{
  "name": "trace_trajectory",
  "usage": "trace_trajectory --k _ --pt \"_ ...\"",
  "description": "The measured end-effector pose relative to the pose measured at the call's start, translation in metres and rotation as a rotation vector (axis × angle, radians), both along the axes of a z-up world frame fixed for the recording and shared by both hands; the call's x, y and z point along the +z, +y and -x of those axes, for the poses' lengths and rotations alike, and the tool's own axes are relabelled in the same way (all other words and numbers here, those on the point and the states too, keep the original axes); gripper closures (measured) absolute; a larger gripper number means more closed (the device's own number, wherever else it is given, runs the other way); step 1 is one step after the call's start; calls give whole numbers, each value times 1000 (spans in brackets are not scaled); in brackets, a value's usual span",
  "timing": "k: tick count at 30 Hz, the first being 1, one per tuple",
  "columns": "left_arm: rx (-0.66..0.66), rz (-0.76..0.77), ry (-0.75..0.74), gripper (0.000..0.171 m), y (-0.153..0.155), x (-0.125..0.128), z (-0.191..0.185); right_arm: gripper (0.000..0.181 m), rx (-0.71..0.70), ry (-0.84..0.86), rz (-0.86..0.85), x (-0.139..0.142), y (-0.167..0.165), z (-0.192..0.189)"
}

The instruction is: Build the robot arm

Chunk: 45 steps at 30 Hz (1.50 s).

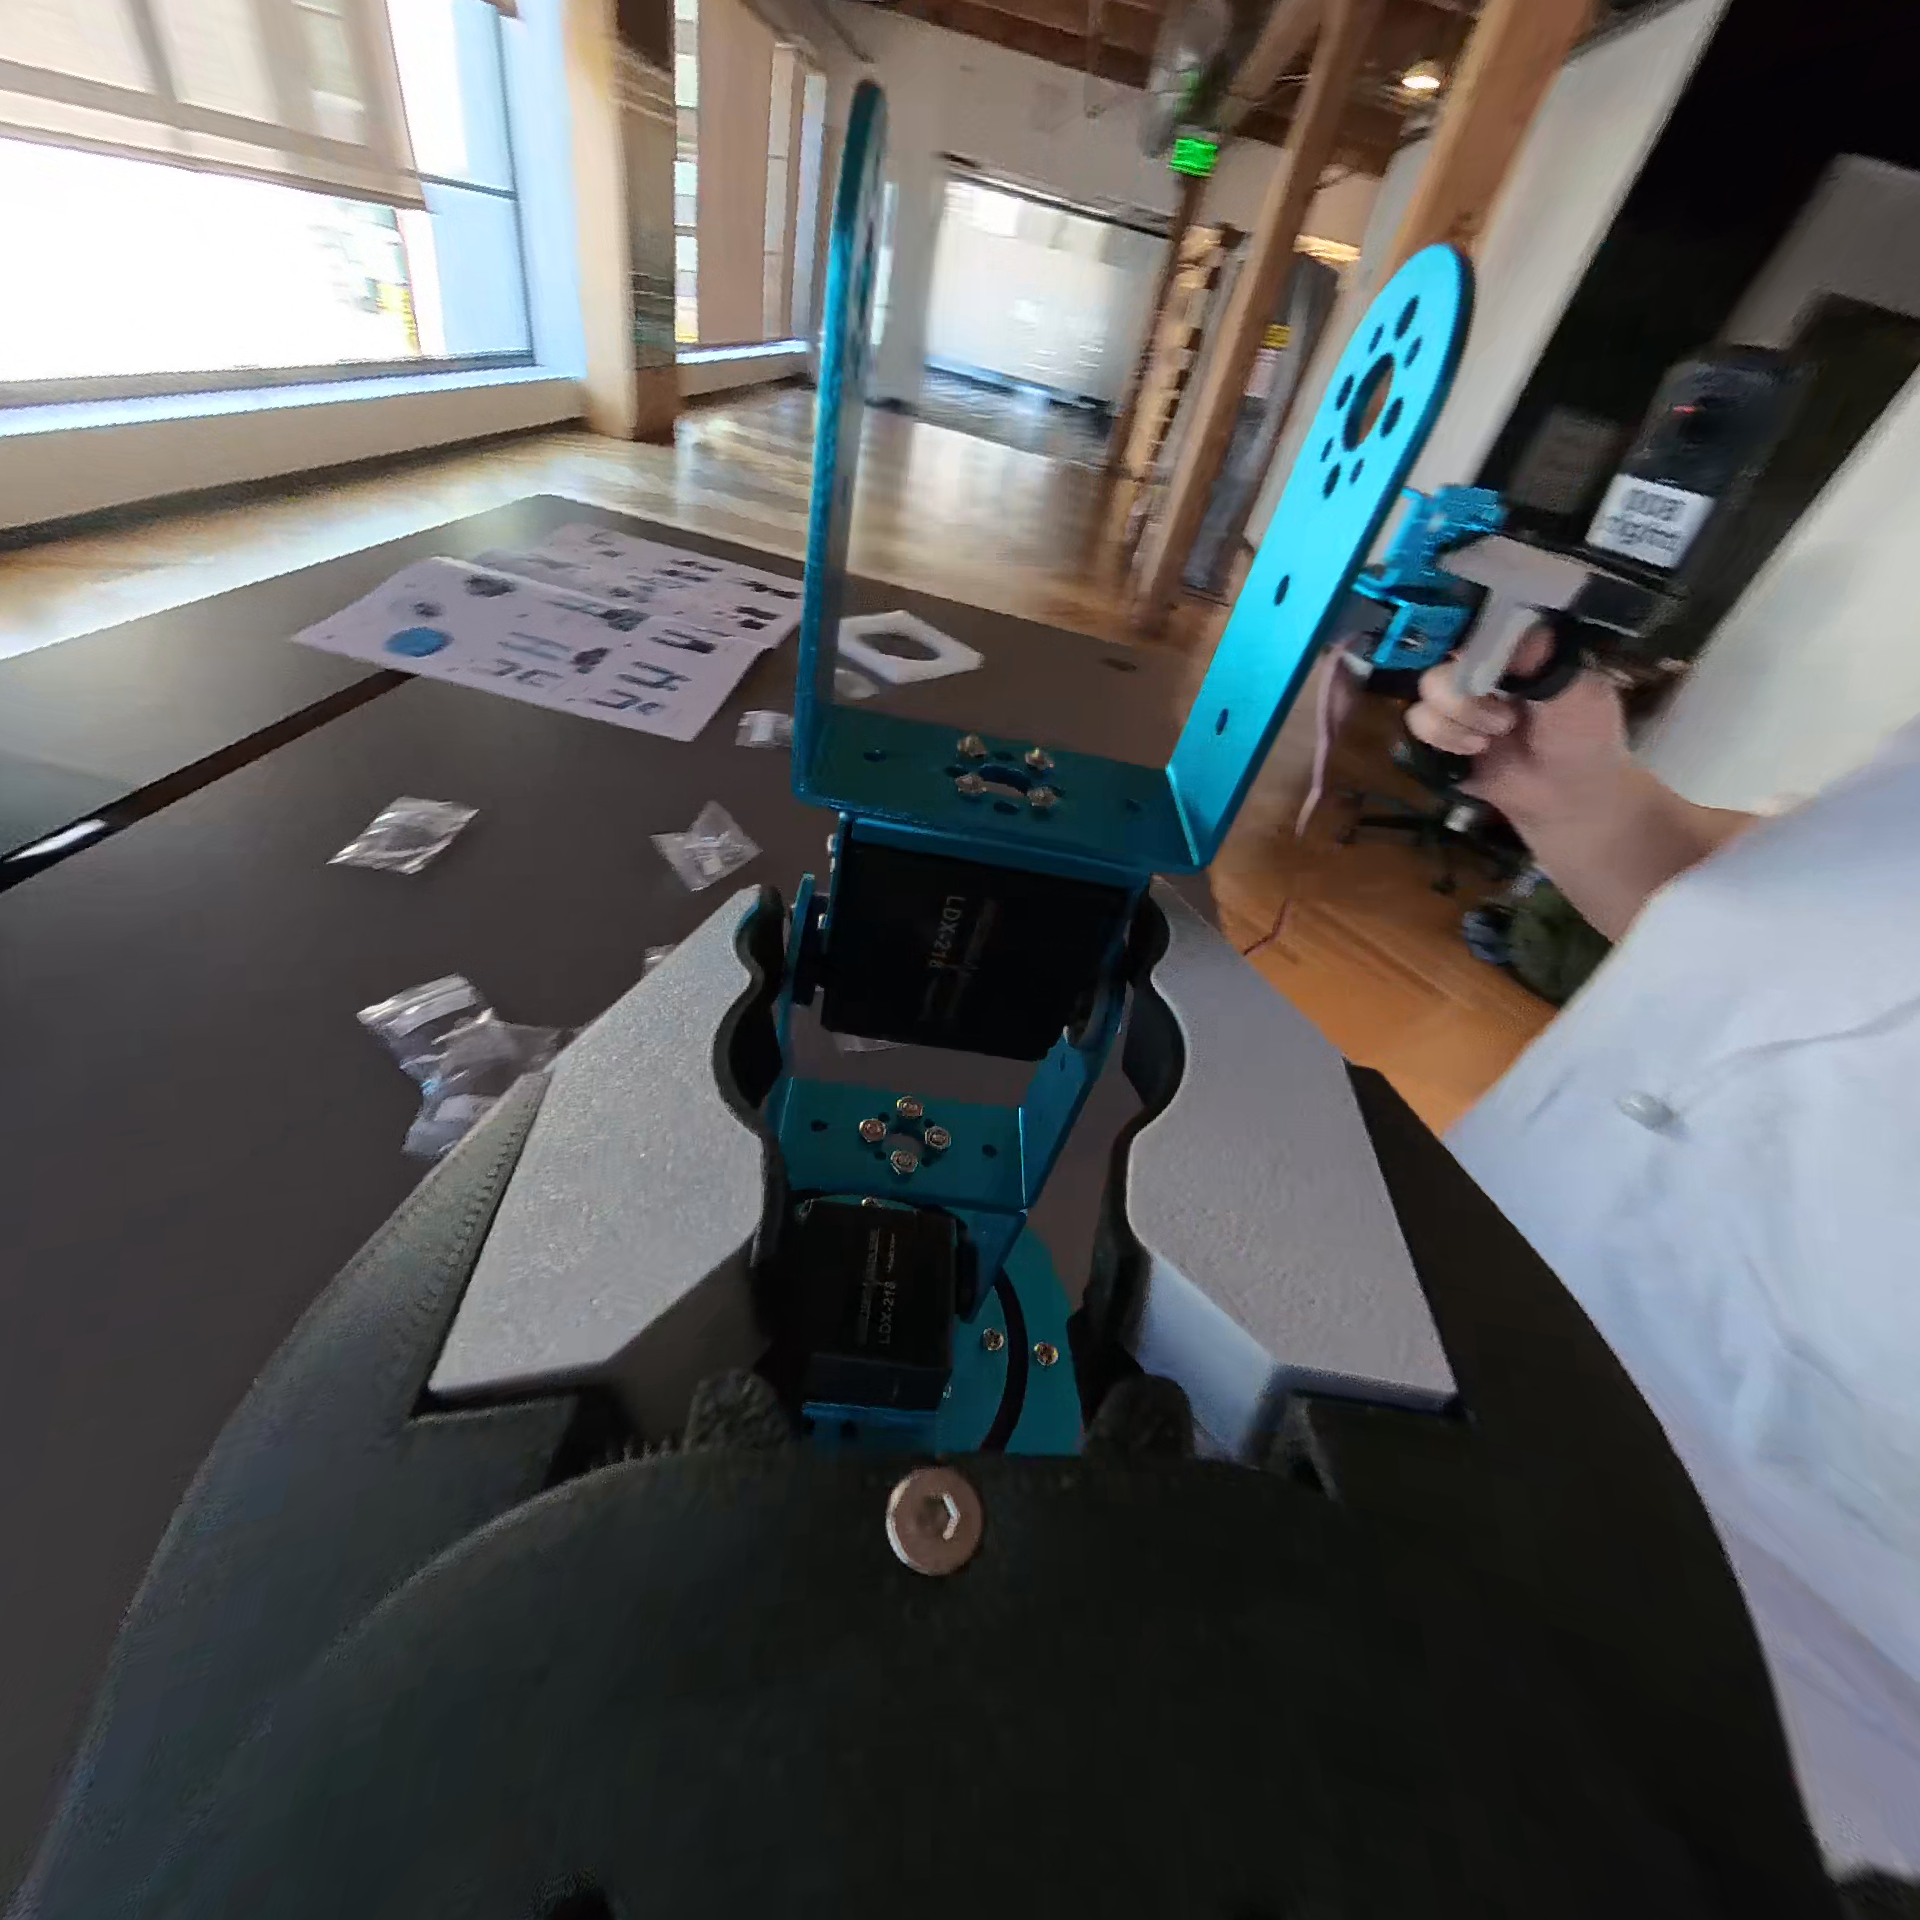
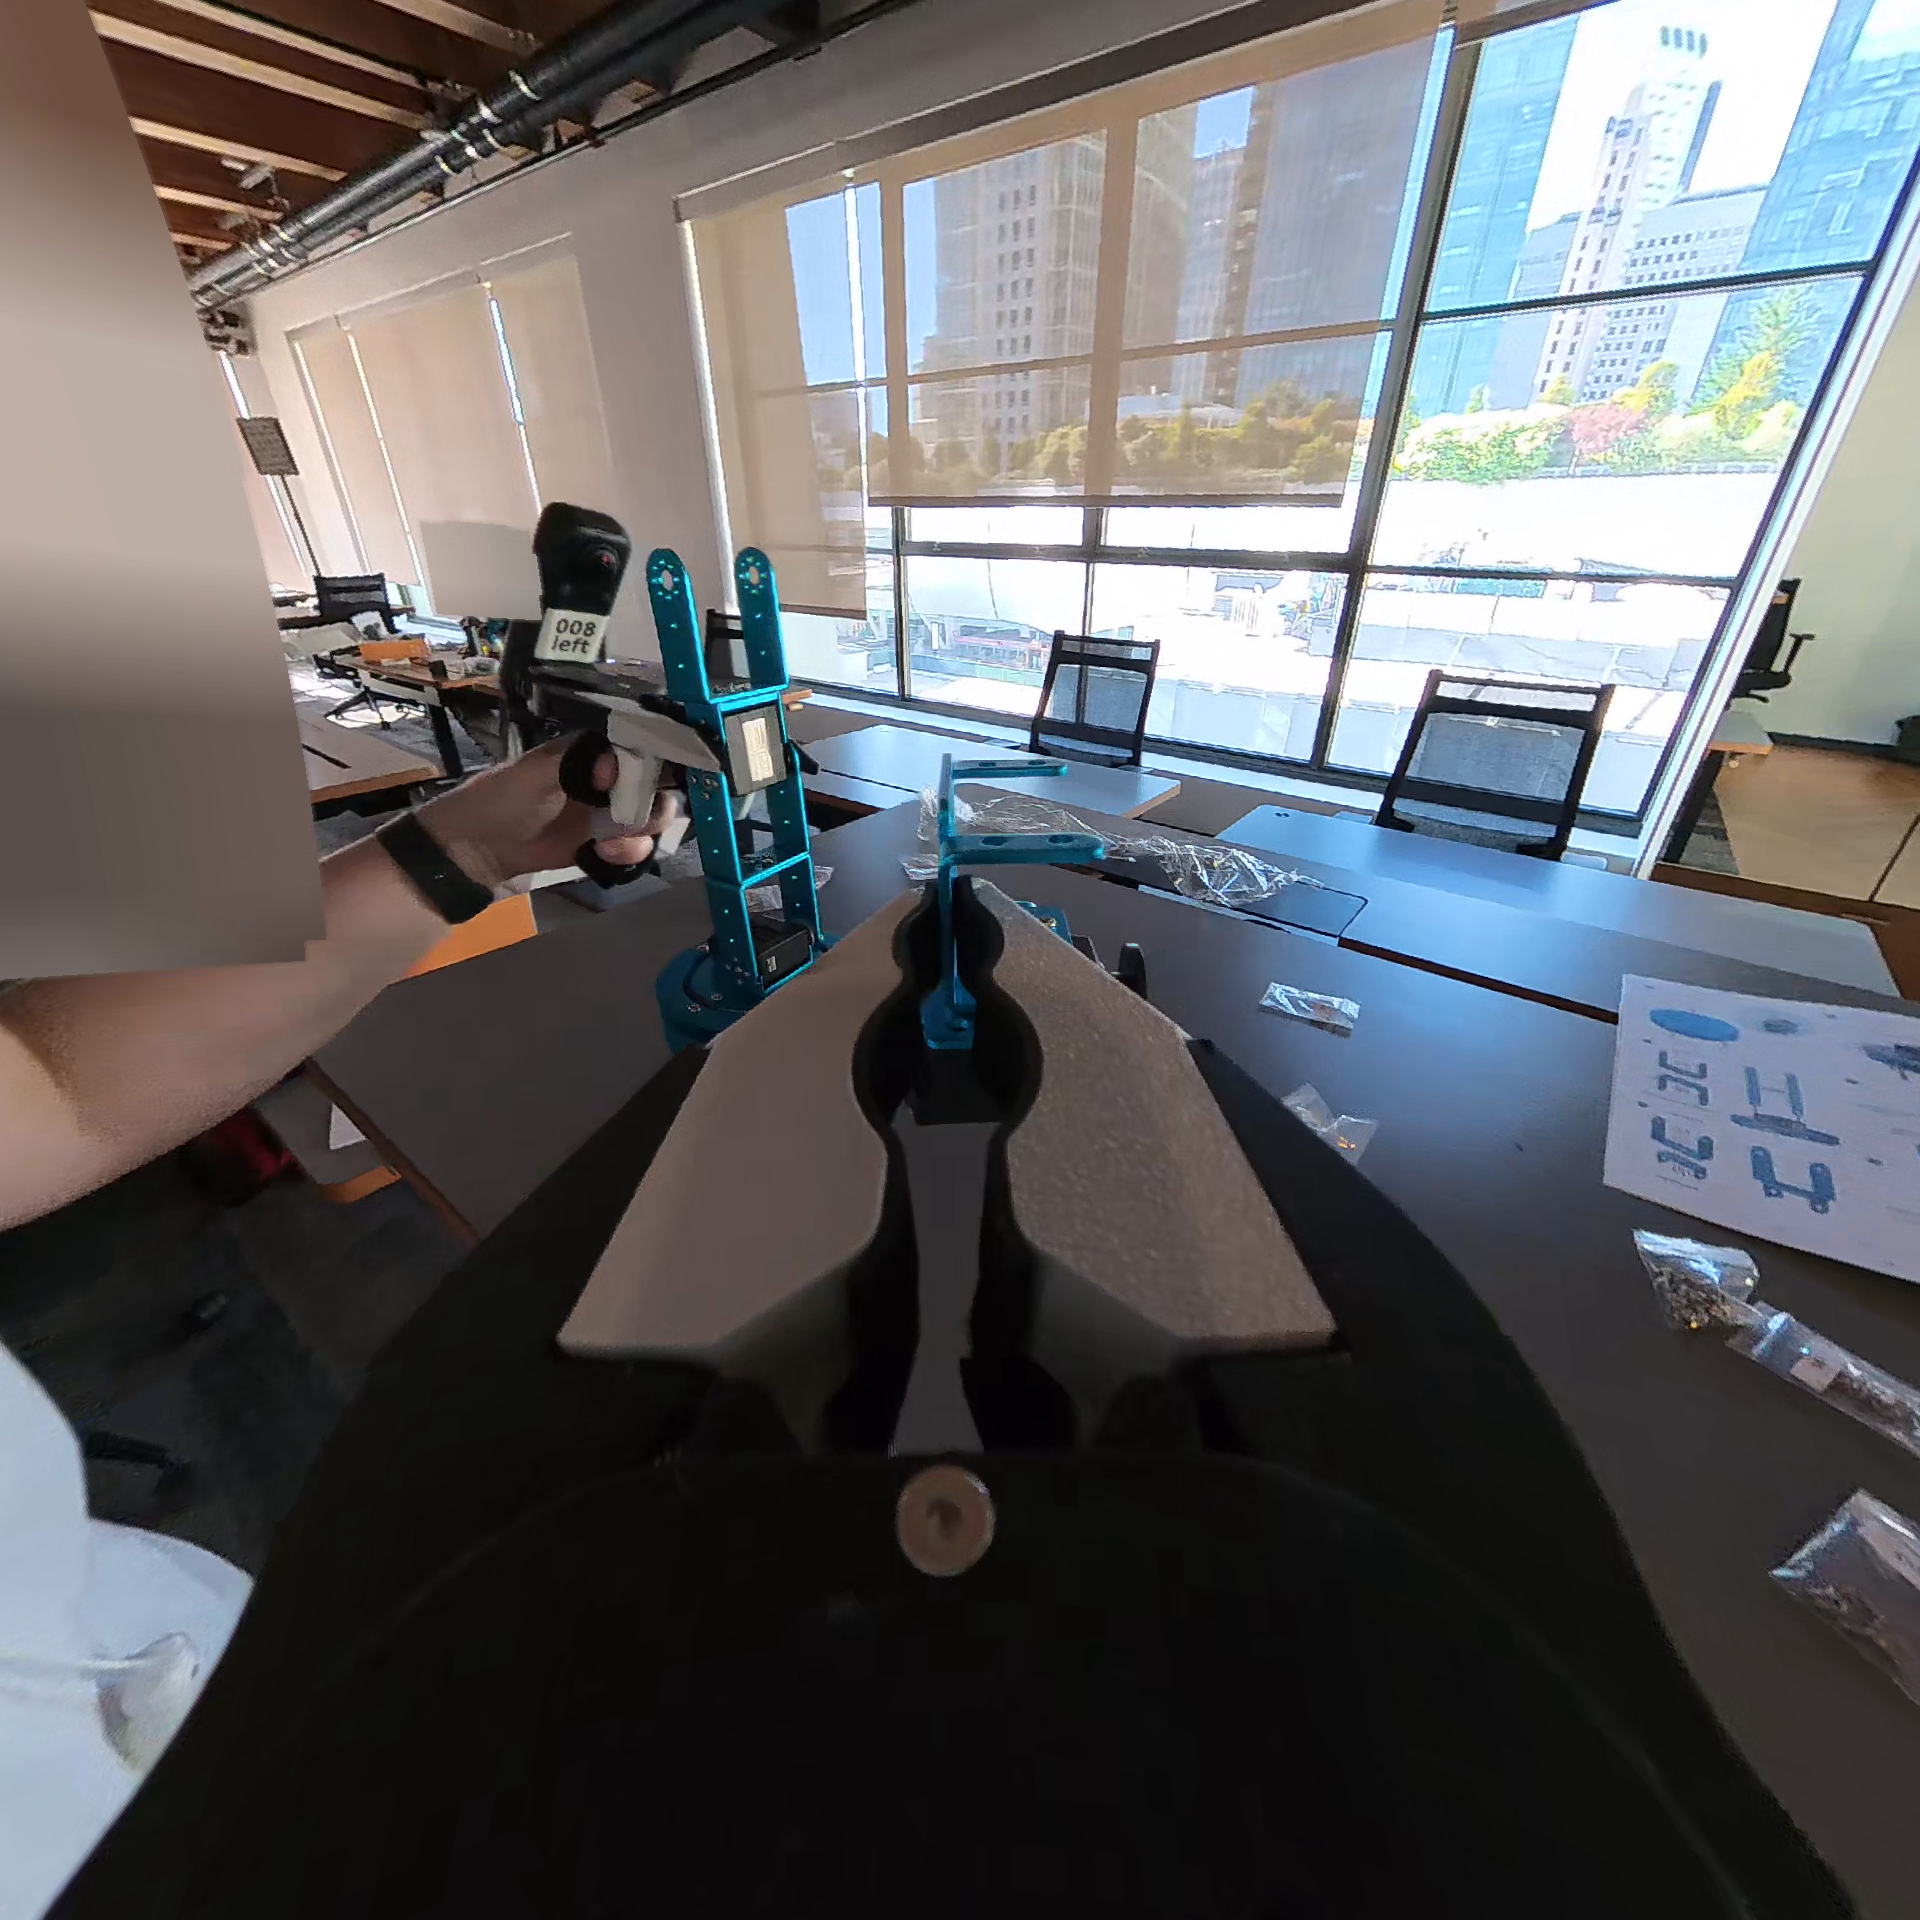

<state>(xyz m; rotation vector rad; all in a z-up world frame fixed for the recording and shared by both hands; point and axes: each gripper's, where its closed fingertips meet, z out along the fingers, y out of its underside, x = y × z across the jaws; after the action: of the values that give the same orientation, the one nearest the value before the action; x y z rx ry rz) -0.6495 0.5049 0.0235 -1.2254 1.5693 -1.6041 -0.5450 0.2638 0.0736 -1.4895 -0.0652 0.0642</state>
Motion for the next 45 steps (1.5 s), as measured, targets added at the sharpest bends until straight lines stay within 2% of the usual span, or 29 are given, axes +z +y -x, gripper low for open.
trace_trajectory --k 6,10,13,16,21,26,29,31,33,36,38,41,45 --pt "420 -10 54 106 13 -1 5 181 110 -18 -10 0 2 -7" --pt "708 1 69 105 19 -1 15 181 180 -25 -9 1 -7 -18" --pt "875 5 74 105 19 -1 24 181 221 -30 -13 3 -16 -29" --pt "989 6 62 105 19 0 31 181 264 -30 -10 2 -26 -38" --pt "1064 29 8 106 16 3 41 180 287 -18 3 -5 -41 -57" --pt "1194 -18 -12 98 2 -4 80 181 256 33 19 -16 -50 -80" --pt "1180 -16 -41 104 -18 -20 85 179 217 71 31 -24 -50 -94" --pt "1115 -7 -72 99 -27 -18 77 180 196 95 31 -28 -49 -99" --pt "1086 -65 -84 94 -23 -3 73 180 161 99 34 -31 -44 -102" --pt "1019 -171 -120 87 -13 36 63 179 123 88 36 -31 -36 -96" --pt "961 -219 -102 82 -5 47 55 180 109 60 31 -30 -32 -86" --pt "838 -247 -22 83 -1 35 44 180 77 40 9 -27 -27 -73" --pt "648 -217 -68 91 -5 24 40 180 26 42 -5 -29 -27 -58"
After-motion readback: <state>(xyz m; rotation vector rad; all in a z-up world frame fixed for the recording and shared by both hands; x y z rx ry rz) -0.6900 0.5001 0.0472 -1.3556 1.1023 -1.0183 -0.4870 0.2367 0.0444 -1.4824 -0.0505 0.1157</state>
